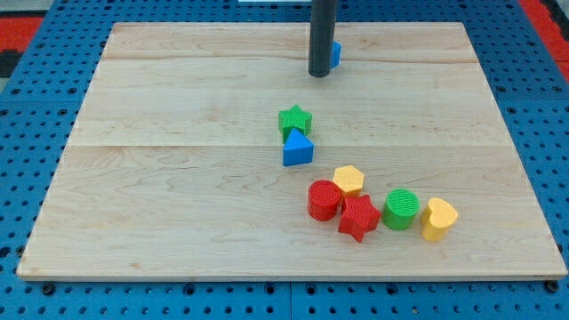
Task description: Place the blue cubegreen star diagonal to each other
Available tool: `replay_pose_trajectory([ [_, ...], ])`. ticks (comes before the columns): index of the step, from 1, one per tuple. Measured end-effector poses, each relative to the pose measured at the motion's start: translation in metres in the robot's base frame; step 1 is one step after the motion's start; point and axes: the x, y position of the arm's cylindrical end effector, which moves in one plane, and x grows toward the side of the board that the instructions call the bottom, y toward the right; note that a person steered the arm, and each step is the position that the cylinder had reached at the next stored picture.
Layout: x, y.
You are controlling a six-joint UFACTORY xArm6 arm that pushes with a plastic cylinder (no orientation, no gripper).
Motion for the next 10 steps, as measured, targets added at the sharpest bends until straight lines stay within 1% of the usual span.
replay_pose_trajectory([
  [1, -0.003, 0.012],
  [3, 0.110, 0.050],
  [4, 0.126, 0.020],
  [6, 0.123, -0.097],
  [8, 0.069, -0.165],
  [10, 0.070, -0.170],
])
